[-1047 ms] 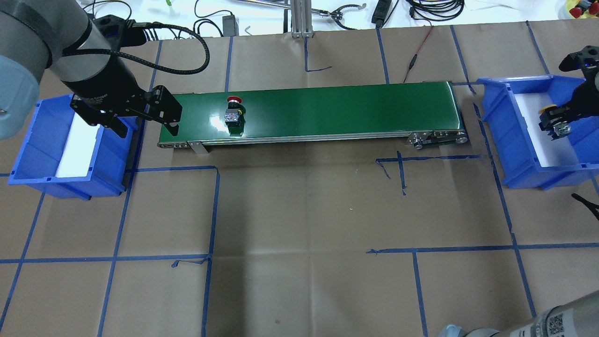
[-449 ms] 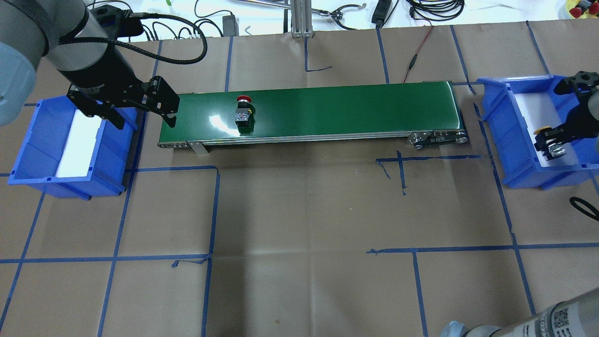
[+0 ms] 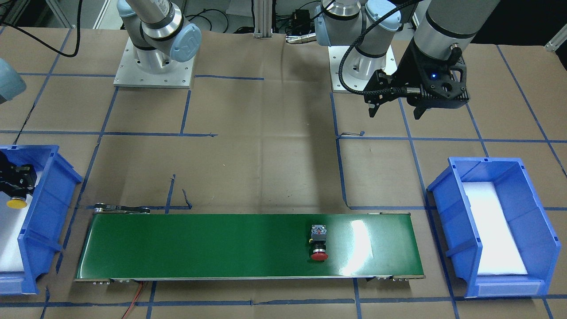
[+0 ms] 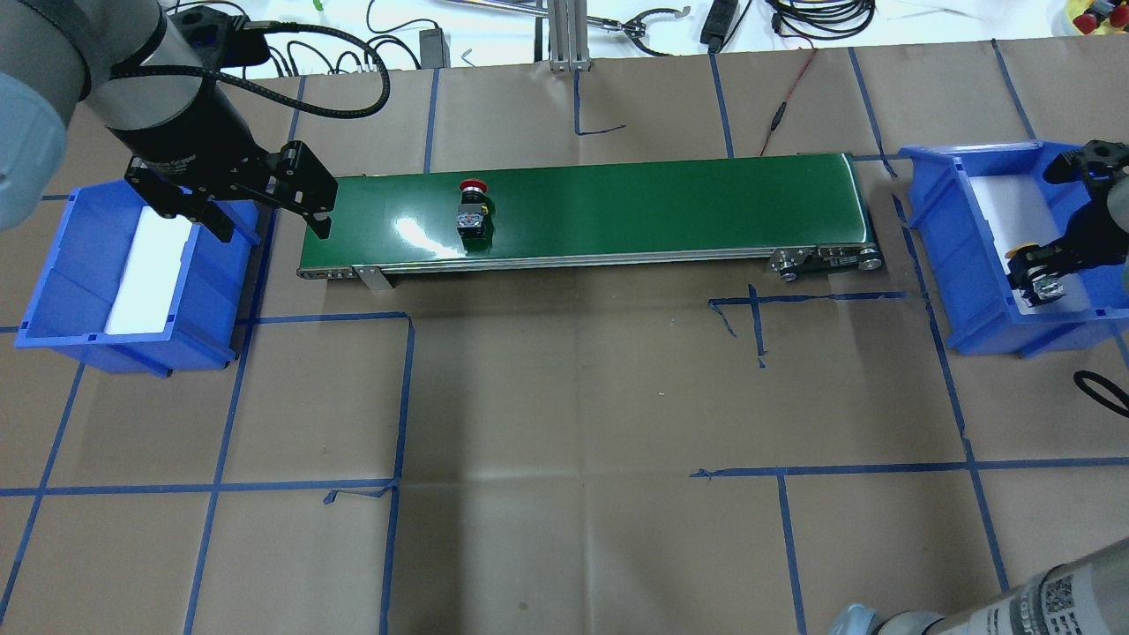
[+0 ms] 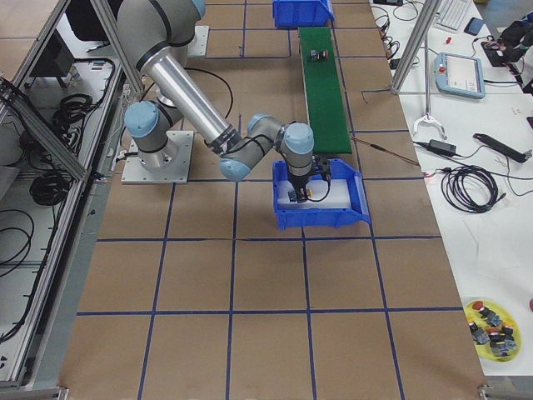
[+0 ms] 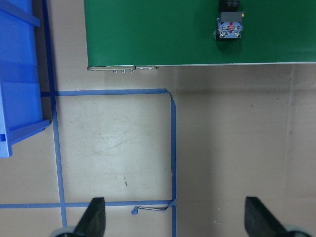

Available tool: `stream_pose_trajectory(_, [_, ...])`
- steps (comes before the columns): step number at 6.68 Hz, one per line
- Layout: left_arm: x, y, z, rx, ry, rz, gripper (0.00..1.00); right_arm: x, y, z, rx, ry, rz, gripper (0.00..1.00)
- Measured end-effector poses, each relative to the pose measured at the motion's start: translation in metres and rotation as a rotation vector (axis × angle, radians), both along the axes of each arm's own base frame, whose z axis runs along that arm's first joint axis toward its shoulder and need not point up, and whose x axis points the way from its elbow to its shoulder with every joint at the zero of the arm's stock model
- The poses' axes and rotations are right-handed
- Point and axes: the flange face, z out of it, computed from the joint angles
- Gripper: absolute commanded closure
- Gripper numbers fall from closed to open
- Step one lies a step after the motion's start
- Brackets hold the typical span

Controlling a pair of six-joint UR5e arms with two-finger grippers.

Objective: Transport two buttons from left to right
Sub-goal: 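Lower the yellow button onto the foam and open the right gripper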

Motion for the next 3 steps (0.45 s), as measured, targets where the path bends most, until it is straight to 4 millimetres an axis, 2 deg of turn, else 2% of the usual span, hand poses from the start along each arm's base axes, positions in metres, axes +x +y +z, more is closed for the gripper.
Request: stream_pose_trajectory(3, [0.0000, 0.0007, 0.0014, -0.008, -0.001, -0.005, 0.00, -0.0026, -0.0033, 0.0073, -0.028, 0.017, -0.003, 0.16])
